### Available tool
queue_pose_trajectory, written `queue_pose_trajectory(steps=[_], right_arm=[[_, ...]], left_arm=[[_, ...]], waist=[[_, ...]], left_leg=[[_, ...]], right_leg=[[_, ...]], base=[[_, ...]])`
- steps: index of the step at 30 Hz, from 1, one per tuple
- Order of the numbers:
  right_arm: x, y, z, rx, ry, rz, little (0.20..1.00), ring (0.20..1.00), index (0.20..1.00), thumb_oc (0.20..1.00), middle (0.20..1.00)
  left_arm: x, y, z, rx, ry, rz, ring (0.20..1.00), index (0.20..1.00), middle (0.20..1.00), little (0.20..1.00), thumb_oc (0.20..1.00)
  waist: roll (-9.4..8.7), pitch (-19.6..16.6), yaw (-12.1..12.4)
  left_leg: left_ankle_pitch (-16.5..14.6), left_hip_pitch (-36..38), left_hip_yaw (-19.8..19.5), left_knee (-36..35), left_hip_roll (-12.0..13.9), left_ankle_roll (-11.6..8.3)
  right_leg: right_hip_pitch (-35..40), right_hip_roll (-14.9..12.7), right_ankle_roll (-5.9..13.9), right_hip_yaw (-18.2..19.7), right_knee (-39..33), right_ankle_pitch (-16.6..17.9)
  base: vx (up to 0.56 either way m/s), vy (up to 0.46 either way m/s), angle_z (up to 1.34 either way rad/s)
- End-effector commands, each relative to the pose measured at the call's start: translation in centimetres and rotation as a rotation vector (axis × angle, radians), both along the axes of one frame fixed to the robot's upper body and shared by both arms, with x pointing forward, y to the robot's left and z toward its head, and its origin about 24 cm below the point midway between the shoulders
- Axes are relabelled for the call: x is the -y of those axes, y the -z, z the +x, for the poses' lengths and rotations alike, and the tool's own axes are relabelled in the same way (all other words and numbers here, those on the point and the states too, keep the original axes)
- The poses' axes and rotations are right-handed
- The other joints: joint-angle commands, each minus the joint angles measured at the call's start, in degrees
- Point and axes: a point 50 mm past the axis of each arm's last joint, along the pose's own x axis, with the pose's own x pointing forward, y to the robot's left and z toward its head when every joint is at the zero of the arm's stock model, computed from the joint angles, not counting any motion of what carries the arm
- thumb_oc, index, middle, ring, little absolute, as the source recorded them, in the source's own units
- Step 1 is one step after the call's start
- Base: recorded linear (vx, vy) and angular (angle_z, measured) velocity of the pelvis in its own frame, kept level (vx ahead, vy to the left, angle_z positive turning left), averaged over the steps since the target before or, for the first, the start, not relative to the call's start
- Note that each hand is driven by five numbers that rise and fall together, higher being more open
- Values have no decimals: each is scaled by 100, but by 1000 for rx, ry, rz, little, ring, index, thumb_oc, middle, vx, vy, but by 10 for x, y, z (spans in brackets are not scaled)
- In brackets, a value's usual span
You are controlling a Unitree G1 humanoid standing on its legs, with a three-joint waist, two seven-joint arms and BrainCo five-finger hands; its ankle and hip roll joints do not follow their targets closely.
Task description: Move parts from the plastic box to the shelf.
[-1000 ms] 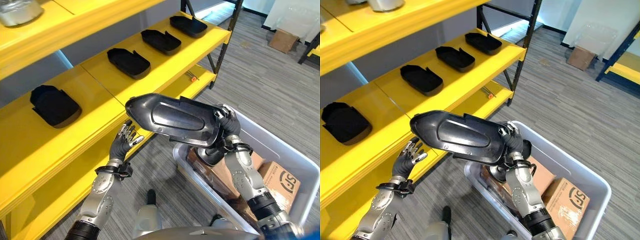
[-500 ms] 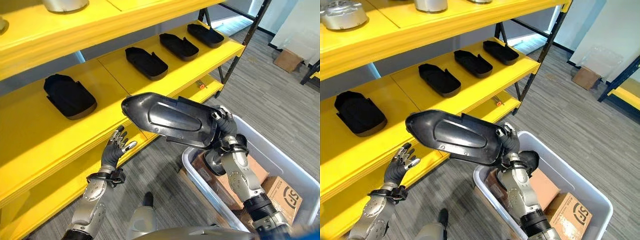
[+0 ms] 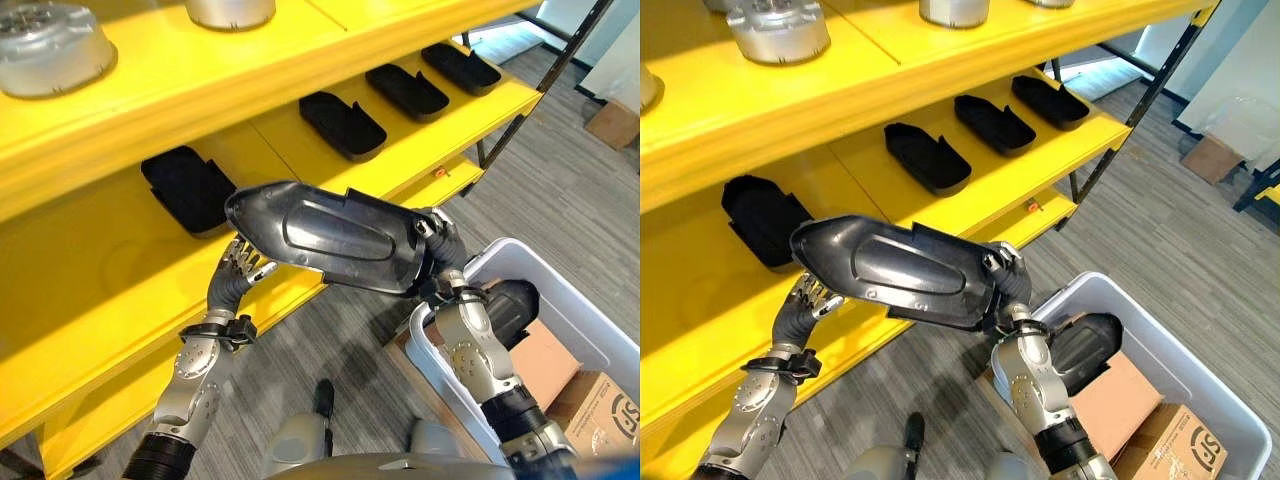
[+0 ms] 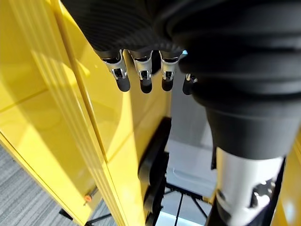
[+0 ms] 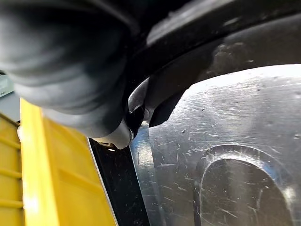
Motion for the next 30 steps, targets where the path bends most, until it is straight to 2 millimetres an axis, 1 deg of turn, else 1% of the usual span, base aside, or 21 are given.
queue_pose_trajectory(steps=[1,3,4,6,10,12,13,14,15,16,17,18,19,20,21,22,23,25,26,29,30], right_arm=[[5,-33,11,162,-5,40,200,200,200,200,200],[8,-33,11,161,1,33,200,200,200,200,200],[11,-32,10,155,13,30,200,200,200,200,200],[16,-27,6,141,24,19,200,200,200,200,200],[22,-27,5,142,51,13,200,200,200,200,200],[26,-29,5,155,64,9,200,200,200,200,200],[31,-33,5,173,81,-1,200,200,200,200,200],[33,-35,5,185,86,-3,200,200,200,200,200],[33,-36,5,186,87,-1,200,200,200,200,200],[33,-36,5,186,87,-1,200,200,200,200,200],[29,-35,5,181,82,9,200,200,200,200,200],[28,-34,6,179,82,8,200,200,200,200,200],[28,-33,8,169,90,11,200,200,200,200,200],[28,-33,9,166,97,8,200,200,200,200,200],[29,-33,10,164,106,8,200,200,200,200,200],[31,-33,10,164,118,7,200,200,200,200,200],[32,-34,10,170,122,4,200,200,200,200,200],[30,-35,10,173,115,0,200,200,200,200,200],[31,-35,9,176,125,0,200,200,200,200,200],[29,-36,8,179,131,10,200,200,200,200,200],[27,-36,9,177,123,6,200,200,200,200,200]], left_arm=[[8,-22,5,129,29,14,1000,1000,1000,1000,1000],[7,-20,2,117,18,-3,1000,1000,1000,1000,1000],[7,-18,0,107,23,-7,1000,1000,1000,1000,1000],[10,-16,-1,96,41,-6,1000,1000,1000,1000,1000],[13,-16,-1,96,53,-15,1000,1000,1000,1000,1000],[16,-18,2,103,64,-17,1000,1000,1000,1000,1000],[18,-21,6,117,76,-19,1000,1000,1000,1000,1000],[18,-23,8,127,79,-19,1000,1000,1000,1000,1000],[19,-23,9,128,81,-18,1000,1000,1000,1000,1000],[19,-23,9,128,81,-18,1000,1000,1000,1000,1000],[19,-25,8,134,82,-20,1000,1000,1000,1000,1000],[19,-26,7,137,83,-29,1000,1000,1000,1000,1000],[20,-27,7,143,76,-47,1000,1000,1000,1000,1000],[20,-29,8,149,72,-52,1000,1000,1000,1000,1000],[19,-31,9,156,70,-55,1000,1000,1000,1000,1000],[20,-31,10,156,73,-54,1000,1000,1000,1000,1000],[19,-32,11,160,78,-57,1000,1000,1000,1000,1000],[19,-30,9,156,78,-52,1000,1000,1000,1000,1000],[19,-31,10,156,86,-39,1000,1000,1000,1000,1000],[16,-34,12,163,104,-1,1000,1000,1000,1000,1000],[16,-34,12,165,106,8,1000,1000,1000,1000,1000]], waist=[[-158,-404,-45],[-144,-461,5],[-137,-535,-16],[-134,-613,-50],[-114,-599,-95],[-124,-509,-107],[-156,-363,-149],[-186,-294,-210],[-206,-261,-236],[-200,-252,-231],[-215,-251,-203],[-169,-286,-228],[-12,-330,-296],[53,-316,-315],[115,-311,-324],[178,-308,-324],[272,-327,-342],[366,-361,-269],[379,-352,-233],[209,-221,-102],[165,-201,-62]], left_leg=[[-176,-86,25,8,6,-362],[-178,-34,116,-21,46,-373],[-170,-10,124,-28,61,-388],[-159,36,81,-35,64,-411],[-149,-54,-54,146,79,-490],[-195,-282,-117,570,1,-574],[-320,-532,32,1166,13,-684],[-454,-595,173,1451,174,-691],[-565,-591,208,1598,339,-701],[-589,-596,210,1629,348,-705],[-496,-367,-226,1599,943,-792],[-312,-202,-354,1372,1274,-831],[289,-64,-453,845,1847,-955],[678,-73,-453,552,2158,-1022],[937,-103,-384,246,2371,-1083],[1136,-162,-254,113,2437,-1182],[957,-36,-129,-60,2421,-1227],[773,73,-166,-192,2344,-1318],[597,64,-87,-119,2233,-1353],[66,5,-83,281,1816,-1294],[-38,-32,-81,377,1702,-1273]], right_leg=[[421,4,180,299,-1122,585],[542,-68,200,127,-1270,611],[622,-43,181,140,-1316,586],[732,-41,145,29,-1362,537],[799,-46,73,-166,-1325,439],[777,-76,21,-280,-1235,387],[692,-168,-48,-446,-988,306],[590,-247,-79,-523,-785,278],[523,-293,-97,-526,-641,245],[521,-287,-99,-522,-618,228],[386,-363,-78,-338,-285,100],[290,-394,-57,-314,-130,24],[49,-520,19,-319,209,-94],[-109,-635,58,-314,434,-143],[-234,-749,123,-306,623,-224],[-257,-853,176,-339,740,-249],[-311,-910,230,-345,874,-294],[-365,-937,239,-268,951,-268],[-296,-1085,287,-384,946,-220],[255,-1495,591,-565,436,96],[334,-1585,653,-596,286,194]], base=[[1,-77,44],[20,-88,23],[34,-105,0],[13,-99,7],[-43,-57,21],[-159,-66,41],[-246,-40,59],[-230,0,97],[-103,24,157],[-52,105,138],[-16,144,82],[-44,325,-15],[-56,371,-24],[-87,438,-14],[-56,347,8],[-22,302,23],[25,236,27],[45,234,21],[92,308,31],[109,319,75],[50,232,25]])
